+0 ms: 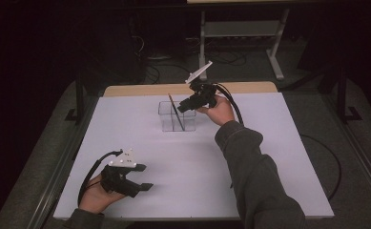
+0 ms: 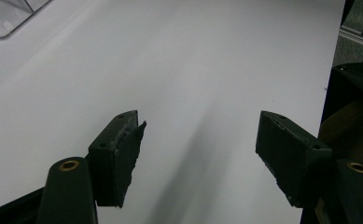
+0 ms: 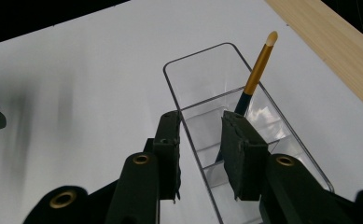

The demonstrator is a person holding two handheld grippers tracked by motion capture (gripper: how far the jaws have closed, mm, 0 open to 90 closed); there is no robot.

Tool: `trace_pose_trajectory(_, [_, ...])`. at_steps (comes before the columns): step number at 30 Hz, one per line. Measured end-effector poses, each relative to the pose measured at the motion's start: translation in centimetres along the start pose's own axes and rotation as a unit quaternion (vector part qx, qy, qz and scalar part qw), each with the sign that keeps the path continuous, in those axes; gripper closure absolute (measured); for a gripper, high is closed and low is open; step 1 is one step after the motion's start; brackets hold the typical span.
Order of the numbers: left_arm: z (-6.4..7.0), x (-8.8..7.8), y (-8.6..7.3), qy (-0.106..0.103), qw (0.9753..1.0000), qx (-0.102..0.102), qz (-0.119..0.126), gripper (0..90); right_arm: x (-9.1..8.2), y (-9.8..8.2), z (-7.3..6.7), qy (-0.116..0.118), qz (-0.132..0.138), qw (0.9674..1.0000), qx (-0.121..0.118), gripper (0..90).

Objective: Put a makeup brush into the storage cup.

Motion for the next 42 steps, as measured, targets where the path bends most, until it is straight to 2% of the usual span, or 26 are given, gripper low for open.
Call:
trace_pose_trajectory(1, [-0.1,0.0,-0.1,0.001,1.0000,0.006,-0.004,29.7,-0.1,0.0,-0.1,-0.001,0.002,1.0000,0.002,65.5])
trace_pose_trajectory(2, [-0.1,0.0,-0.1,0.001,1.0000,0.000,0.000,29.2,-0.2,-0.1,-0.2,0.000,0.001,1.0000,0.007,65.0])
trace_pose_trajectory(4, [-0.1,-0.1,-0.1,0.003,1.0000,-0.005,0.003,29.0,-0.3,-0.1,-0.1,-0.003,0.002,1.0000,-0.003,64.3])
trace_pose_trajectory(5, [-0.2,-0.2,-0.2,0.003,1.0000,-0.003,0.002,28.8,-0.4,-0.1,-0.4,-0.001,0.004,1.0000,0.005,64.0])
trace_pose_trajectory(9, [-0.2,-0.2,-0.1,0.005,1.0000,-0.003,0.002,28.2,-0.5,-0.2,-0.6,0.000,0.003,1.0000,-0.003,63.5])
trace_pose_trajectory(17, [-0.2,-0.1,-0.2,0.003,1.0000,-0.001,0.002,27.5,-0.9,-0.8,-1.3,0.003,0.005,1.0000,0.003,62.1])
trace_pose_trajectory(21, [-0.1,-0.2,-0.2,0.003,1.0000,-0.008,0.003,27.3,-1.4,-1.1,-1.5,0.000,0.010,1.0000,0.001,61.4])
trace_pose_trajectory(26, [-0.1,-0.1,-0.2,0.003,1.0000,-0.006,0.001,27.2,-1.7,-1.6,-1.6,-0.004,0.012,0.9999,0.000,59.6])
trace_pose_trajectory(32, [-0.1,-0.1,-0.1,0.004,1.0000,-0.006,0.001,27.2,-2.2,-2.3,-1.7,-0.006,0.013,0.9999,0.010,54.1])
trace_pose_trajectory(35, [-0.1,-0.2,-0.1,0.006,1.0000,-0.002,0.002,27.1,-2.2,-2.6,-2.0,-0.015,0.014,0.9998,0.004,51.7])
trace_pose_trajectory(42, [-0.1,-0.3,0.1,0.006,1.0000,0.000,0.002,27.1,-2.5,-3.2,-2.5,-0.015,0.008,0.9998,0.005,48.1])
Point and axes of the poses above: each handheld gripper's, and its own axes: x roughly forward along the jaws, y roughly out of its top, z roughly to its right, the point moved 5 cm from there along x, roughly forward along the jaws, and after that the axes turned 11 degrees about y, right-handed, at the moved point
